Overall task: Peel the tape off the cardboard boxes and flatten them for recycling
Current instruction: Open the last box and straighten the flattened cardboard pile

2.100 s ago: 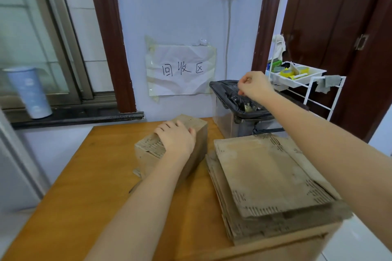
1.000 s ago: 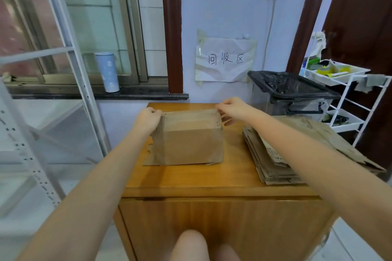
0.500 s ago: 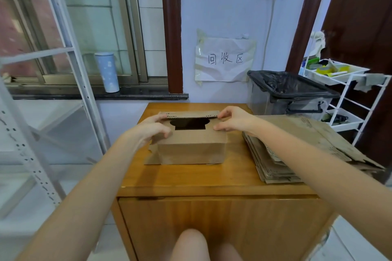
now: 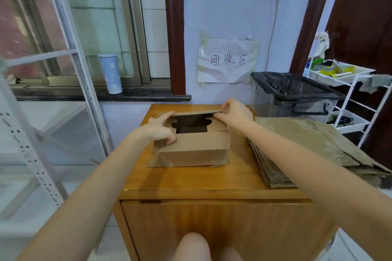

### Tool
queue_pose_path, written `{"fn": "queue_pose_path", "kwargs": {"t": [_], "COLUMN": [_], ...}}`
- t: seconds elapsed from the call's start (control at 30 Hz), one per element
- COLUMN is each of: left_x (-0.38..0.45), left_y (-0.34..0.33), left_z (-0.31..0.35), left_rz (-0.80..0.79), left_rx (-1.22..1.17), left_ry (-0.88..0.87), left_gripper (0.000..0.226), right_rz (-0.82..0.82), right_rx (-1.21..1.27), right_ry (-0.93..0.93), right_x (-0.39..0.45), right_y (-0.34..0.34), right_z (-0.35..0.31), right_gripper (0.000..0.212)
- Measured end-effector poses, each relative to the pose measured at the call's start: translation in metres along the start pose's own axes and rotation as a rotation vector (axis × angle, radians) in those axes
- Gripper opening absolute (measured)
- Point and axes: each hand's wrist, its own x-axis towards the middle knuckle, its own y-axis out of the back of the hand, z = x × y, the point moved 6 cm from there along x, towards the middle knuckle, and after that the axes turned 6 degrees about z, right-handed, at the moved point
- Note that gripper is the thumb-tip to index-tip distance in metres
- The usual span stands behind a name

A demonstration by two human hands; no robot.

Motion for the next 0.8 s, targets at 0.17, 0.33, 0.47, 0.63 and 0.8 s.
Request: {"fn": "queue_pose_path", "kwargs": {"t": [0.17, 0.33, 0.47, 0.63, 0.8], "left_x": [0.003, 0.006, 0.006, 0.007, 0.008], "left_y": [0.000, -0.008, -0.013, -0.018, -0.015], "left_z": [0.002, 0.012, 0.019, 0.023, 0.025], "left_rz": [0.104, 0.093, 0.025, -0.015, -0.013], "left_rx": [-0.099, 0.028, 0.193, 0.332, 0.269], "left_ry": [0.014, -0.051, -0.078, -0.083, -0.055], "left_gripper": [0.117, 0.079, 0.063, 0.058, 0.043], "right_rz": [-0.016, -0.003, 0.017, -0.029, -0.035], "right_rx": [0.190, 0.333, 0.303, 0.172, 0.052], "right_ry": [-0.081, -0.173, -0.218, -0.251, -0.159], "right_x": [0.012, 0.023, 0.032, 0.036, 0.036], "right_y": [0.000, -0.007, -0.011, -0.022, -0.015], "right_z": [0.013, 0.022, 0.029, 0.036, 0.019], "right_gripper": [0.028, 0.028, 0.034, 0.036, 0.034]}}
